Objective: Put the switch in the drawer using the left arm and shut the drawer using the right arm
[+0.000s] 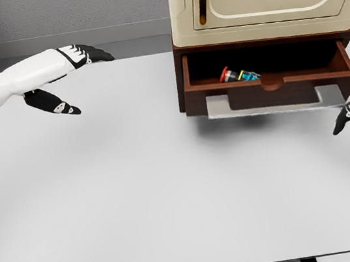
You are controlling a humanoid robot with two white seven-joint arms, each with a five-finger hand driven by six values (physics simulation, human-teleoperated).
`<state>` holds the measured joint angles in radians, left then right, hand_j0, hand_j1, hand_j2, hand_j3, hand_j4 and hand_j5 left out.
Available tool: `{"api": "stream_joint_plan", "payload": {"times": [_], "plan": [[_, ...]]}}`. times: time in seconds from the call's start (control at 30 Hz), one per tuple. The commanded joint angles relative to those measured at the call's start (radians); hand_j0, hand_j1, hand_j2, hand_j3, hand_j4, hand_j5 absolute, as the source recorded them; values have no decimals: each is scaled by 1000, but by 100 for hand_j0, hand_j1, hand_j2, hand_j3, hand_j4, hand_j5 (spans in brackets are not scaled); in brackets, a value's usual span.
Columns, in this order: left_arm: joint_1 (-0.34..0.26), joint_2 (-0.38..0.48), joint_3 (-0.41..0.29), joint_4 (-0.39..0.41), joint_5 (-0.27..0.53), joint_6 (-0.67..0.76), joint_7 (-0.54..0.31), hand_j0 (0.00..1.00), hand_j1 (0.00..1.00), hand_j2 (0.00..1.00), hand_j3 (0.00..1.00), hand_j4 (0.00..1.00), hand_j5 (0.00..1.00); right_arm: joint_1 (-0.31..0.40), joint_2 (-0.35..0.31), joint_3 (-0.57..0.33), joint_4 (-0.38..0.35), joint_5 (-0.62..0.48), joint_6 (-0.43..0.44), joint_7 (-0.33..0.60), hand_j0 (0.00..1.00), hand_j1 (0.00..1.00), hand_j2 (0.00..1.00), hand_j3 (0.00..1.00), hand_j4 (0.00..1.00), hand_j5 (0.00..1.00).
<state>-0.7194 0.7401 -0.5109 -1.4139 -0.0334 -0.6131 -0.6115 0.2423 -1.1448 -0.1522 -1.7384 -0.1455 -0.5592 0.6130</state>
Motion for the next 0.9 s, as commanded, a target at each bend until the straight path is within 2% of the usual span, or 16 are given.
{"api": "stream_joint_plan", "payload": {"times": [0.0, 0.07, 0.13, 0.27, 0.37, 0.47, 0.53, 0.57, 0.63, 0.7, 0.77, 0.87], "plan": [[0, -1, -1, 1, 7, 2, 1, 100, 100, 100, 100, 100, 100, -3, 8, 31, 0, 43, -52, -2, 56, 56, 56, 56, 56, 56], [0, -1, -1, 1, 7, 2, 1, 100, 100, 100, 100, 100, 100, -23, 10, 40, -1, 43, -52, -2, 57, 57, 57, 57, 57, 57], [0, -1, -1, 1, 7, 2, 1, 100, 100, 100, 100, 100, 100, -55, 10, 86, -4, 43, -52, -2, 57, 57, 57, 57, 57, 57], [0, -1, -1, 0, 7, 2, 1, 100, 100, 100, 100, 100, 100, -43, 7, 88, -4, 43, -52, -2, 57, 57, 57, 57, 57, 57], [0, -1, -1, 0, 7, 2, 1, 100, 100, 100, 100, 100, 100, -40, 8, 85, 23, 41, -52, -2, 58, 58, 58, 58, 58, 58], [0, -1, -1, 0, 7, 2, 1, 100, 100, 100, 100, 100, 100, -44, 23, 76, 111, 20, -52, -2, 60, 60, 60, 60, 60, 60], [0, -1, -1, 0, 7, 2, 1, 100, 100, 100, 100, 100, 100, -49, 31, 74, 223, -66, -52, -2, 60, 60, 60, 60, 60, 60], [0, -1, -1, 0, 7, 2, 1, 100, 100, 100, 100, 100, 100, -52, 30, 74, 249, -74, -52, -2, 60, 60, 60, 60, 60, 60], [0, -1, -1, 0, 7, 2, 1, 100, 100, 100, 100, 100, 100, -52, 30, 76, 217, -66, -52, -2, 61, 61, 61, 61, 61, 61], [5, -1, -2, 0, 7, 2, 1, 100, 100, 100, 100, 100, 100, -49, 28, 46, 83, -60, -52, -2, 59, 59, 59, 59, 59, 59], [8, -1, -1, 0, 7, 2, 1, 100, 100, 100, 100, 100, 100, -34, 28, -21, -4, -59, -52, -2, 57, 57, 57, 57, 57, 57], [8, -1, -1, 0, 7, 2, 1, 100, 100, 100, 100, 100, 100, -20, 28, -47, -21, -42, -52, -2, 57, 57, 57, 57, 57, 57]]}}
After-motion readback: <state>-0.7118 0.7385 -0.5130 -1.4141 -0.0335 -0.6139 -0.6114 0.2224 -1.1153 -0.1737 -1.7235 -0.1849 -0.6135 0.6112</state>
